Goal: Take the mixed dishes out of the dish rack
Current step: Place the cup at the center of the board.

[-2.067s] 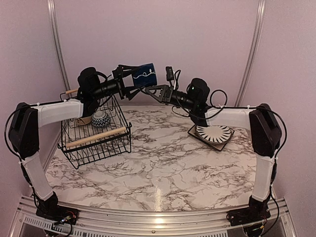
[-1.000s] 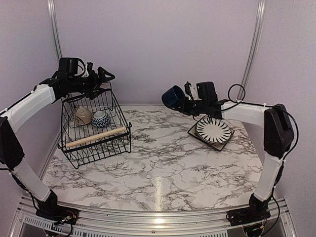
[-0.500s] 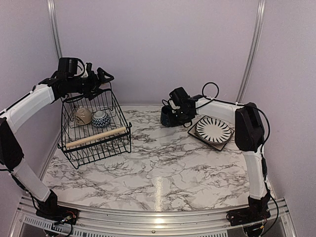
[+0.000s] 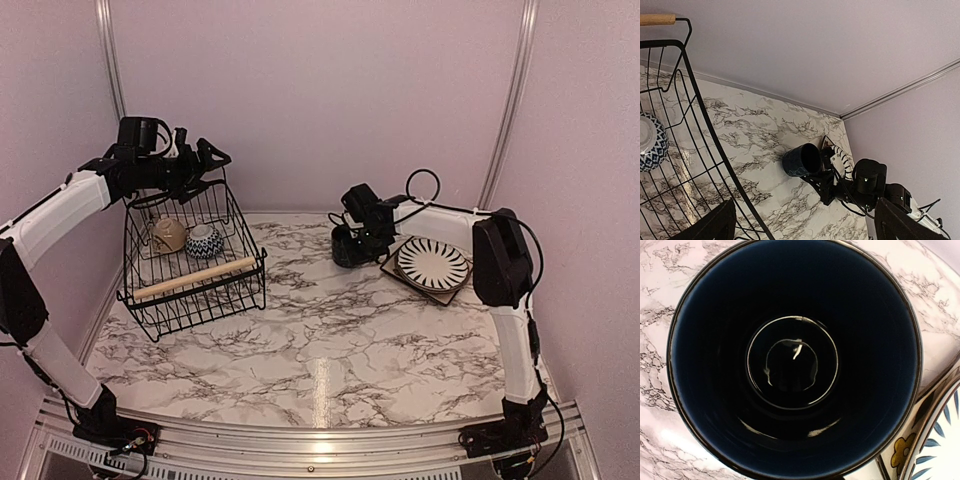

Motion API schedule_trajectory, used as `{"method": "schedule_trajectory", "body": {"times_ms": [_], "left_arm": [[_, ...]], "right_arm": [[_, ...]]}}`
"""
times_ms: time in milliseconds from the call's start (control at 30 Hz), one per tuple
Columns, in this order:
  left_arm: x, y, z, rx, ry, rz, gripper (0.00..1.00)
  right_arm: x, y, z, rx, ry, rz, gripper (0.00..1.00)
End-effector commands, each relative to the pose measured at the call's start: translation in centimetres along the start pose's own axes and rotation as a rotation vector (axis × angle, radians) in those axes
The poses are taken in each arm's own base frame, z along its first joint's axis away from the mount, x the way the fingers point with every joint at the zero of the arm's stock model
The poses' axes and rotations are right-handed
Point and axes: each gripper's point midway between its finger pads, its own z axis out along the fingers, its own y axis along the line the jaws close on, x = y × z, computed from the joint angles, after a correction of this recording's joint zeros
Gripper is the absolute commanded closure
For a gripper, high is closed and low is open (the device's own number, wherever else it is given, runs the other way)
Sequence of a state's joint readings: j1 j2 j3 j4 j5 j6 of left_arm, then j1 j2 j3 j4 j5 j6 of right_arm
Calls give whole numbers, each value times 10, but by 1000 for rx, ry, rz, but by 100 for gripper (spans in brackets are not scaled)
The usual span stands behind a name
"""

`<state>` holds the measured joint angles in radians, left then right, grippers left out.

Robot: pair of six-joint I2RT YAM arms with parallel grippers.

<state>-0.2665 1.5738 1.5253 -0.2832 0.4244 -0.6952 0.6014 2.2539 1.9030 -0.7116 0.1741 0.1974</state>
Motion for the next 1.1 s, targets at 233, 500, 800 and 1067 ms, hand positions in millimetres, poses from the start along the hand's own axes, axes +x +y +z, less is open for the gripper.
{"method": "schedule_trajectory", "body": {"times_ms": [233,500,800,1067], "left_arm": [[-4,-6,-8,-8,-11,23,1],[-3,1,-5,-33,-3,32,1],[-4,44,-2,-266,13,126,1],[-11,91,4,-506,37,228,1]], "right_arm": [[-9,-5,-3,22,-49,26,98],[0,-9,-1,40,-30,17,80],[-14,-11,-22,34,-78,10,43],[-36,-13,-64,11,-188,17,19]]}}
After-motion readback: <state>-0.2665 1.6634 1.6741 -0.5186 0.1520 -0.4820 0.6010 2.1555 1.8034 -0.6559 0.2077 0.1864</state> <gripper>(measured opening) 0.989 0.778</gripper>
